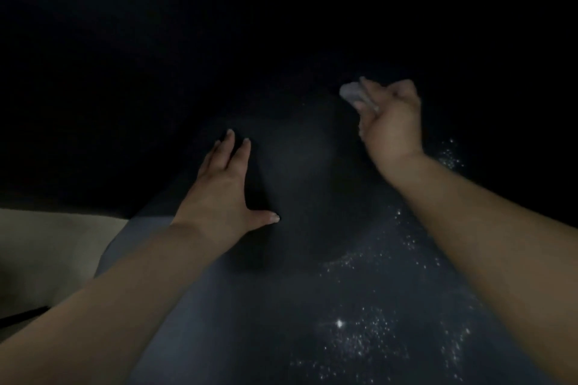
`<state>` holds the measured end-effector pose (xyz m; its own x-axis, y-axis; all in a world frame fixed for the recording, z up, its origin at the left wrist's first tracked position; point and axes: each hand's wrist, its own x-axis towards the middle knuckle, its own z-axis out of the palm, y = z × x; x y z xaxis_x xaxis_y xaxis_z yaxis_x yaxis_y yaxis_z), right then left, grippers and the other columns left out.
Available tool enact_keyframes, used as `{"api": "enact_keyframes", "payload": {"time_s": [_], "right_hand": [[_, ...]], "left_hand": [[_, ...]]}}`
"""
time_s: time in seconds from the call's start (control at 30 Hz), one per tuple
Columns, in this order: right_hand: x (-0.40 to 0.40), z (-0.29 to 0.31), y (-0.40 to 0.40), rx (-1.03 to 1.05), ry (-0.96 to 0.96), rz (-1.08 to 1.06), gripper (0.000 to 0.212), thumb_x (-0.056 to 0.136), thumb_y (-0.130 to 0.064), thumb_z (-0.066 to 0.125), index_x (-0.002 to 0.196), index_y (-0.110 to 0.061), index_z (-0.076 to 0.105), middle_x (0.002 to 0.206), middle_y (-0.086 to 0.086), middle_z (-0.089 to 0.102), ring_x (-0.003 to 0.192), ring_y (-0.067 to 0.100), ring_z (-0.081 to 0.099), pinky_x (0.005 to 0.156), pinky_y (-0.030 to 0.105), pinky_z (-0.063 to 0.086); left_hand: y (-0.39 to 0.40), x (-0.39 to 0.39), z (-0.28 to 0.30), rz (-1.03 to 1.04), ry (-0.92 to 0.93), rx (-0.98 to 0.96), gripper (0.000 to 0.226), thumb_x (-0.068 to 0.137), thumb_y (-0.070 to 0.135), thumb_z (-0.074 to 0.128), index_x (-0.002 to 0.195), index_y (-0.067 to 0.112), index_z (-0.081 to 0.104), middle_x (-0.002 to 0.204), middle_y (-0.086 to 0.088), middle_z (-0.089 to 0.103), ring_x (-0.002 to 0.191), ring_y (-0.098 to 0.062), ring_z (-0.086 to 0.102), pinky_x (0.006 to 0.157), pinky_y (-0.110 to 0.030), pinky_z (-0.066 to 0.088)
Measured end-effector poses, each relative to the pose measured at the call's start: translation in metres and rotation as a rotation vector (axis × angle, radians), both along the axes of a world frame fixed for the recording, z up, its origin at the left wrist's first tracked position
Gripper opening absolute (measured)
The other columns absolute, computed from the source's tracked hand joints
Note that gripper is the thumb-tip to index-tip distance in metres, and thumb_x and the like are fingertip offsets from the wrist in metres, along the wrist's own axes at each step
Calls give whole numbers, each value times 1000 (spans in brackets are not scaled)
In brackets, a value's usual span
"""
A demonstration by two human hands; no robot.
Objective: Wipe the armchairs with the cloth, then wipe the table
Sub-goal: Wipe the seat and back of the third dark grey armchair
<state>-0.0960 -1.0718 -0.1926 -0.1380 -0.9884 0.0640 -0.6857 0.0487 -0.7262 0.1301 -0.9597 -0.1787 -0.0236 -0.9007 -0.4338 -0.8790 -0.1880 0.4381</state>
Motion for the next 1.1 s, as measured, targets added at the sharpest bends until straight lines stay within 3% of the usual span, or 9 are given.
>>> {"api": "enact_keyframes", "payload": {"time_s": [0.07, 0.17, 0.27, 0.4, 0.57, 0.67, 0.8, 0.97, 1.1], "right_hand": [[16, -11, 11, -20, -58, 70, 25, 88, -6, 60, 67, -17, 50, 88, 22, 62, 85, 24, 60, 61, 24, 46], [27, -27, 22, -113, 246, 521, 16, 81, -39, 66, 68, -39, 56, 102, 13, 55, 84, 7, 54, 67, 27, 44], [15, -26, -15, -103, 258, 312, 26, 70, -48, 75, 65, -31, 56, 106, 27, 55, 80, 33, 61, 56, 35, 45], [39, -18, -49, -150, 290, 143, 24, 86, -29, 67, 79, -40, 47, 106, 8, 52, 93, 19, 52, 73, 24, 41], [69, -33, -3, -338, 491, 849, 42, 91, -23, 59, 82, -55, 35, 116, 13, 54, 85, -7, 32, 80, 27, 33], [48, -22, -33, -271, 536, 650, 31, 80, -24, 67, 72, -42, 43, 113, 22, 60, 89, -5, 47, 76, 29, 37], [26, -8, -42, -38, 76, 179, 37, 67, -21, 78, 74, -14, 43, 107, 32, 60, 92, 39, 64, 62, 31, 47], [15, -21, 25, -235, 424, 775, 33, 89, -19, 58, 91, -51, 50, 112, 17, 54, 95, -7, 42, 81, 13, 31], [-34, -9, 23, -95, 157, 322, 17, 91, -14, 61, 103, -24, 66, 121, 21, 53, 113, 29, 54, 84, 13, 40]], "left_hand": [[0, 0, -2, 2, -1, -8, 128, 56, 52, 85, 152, 28, 4, 158, 12, -15, 145, -11, -8, 109, -21, 0], [0, -1, -4, 7, -2, -20, 129, 56, 53, 84, 152, 28, 3, 158, 13, -15, 145, -9, -9, 110, -19, -2], [2, -3, -5, 11, 0, -30, 129, 56, 54, 83, 152, 29, 2, 158, 14, -16, 144, -8, -10, 109, -18, -5], [4, -2, -6, 23, 8, -27, 128, 56, 53, 83, 152, 31, 1, 157, 16, -17, 144, -6, -13, 108, -16, -7], [5, 1, -5, -5, 17, -15, 127, 60, 55, 81, 152, 30, -3, 155, 17, -20, 140, -1, -17, 105, -13, -12], [4, 0, -4, -5, 12, -7, 127, 60, 56, 80, 151, 30, -5, 155, 16, -21, 142, -4, -17, 104, -12, -13], [2, 2, -3, -1, 8, -5, 126, 61, 55, 80, 151, 31, -5, 154, 19, -23, 142, -4, -17, 105, -14, -11], [3, -11, 1, -98, 11, -36, 116, 67, 55, 77, 151, 32, 1, 148, 25, -22, 142, -3, -17, 117, -24, -1], [0, -36, 6, -162, -21, -62, 104, 75, 58, 68, 152, 32, 3, 156, 20, -16, 142, -3, -17, 119, -36, 12]]}}
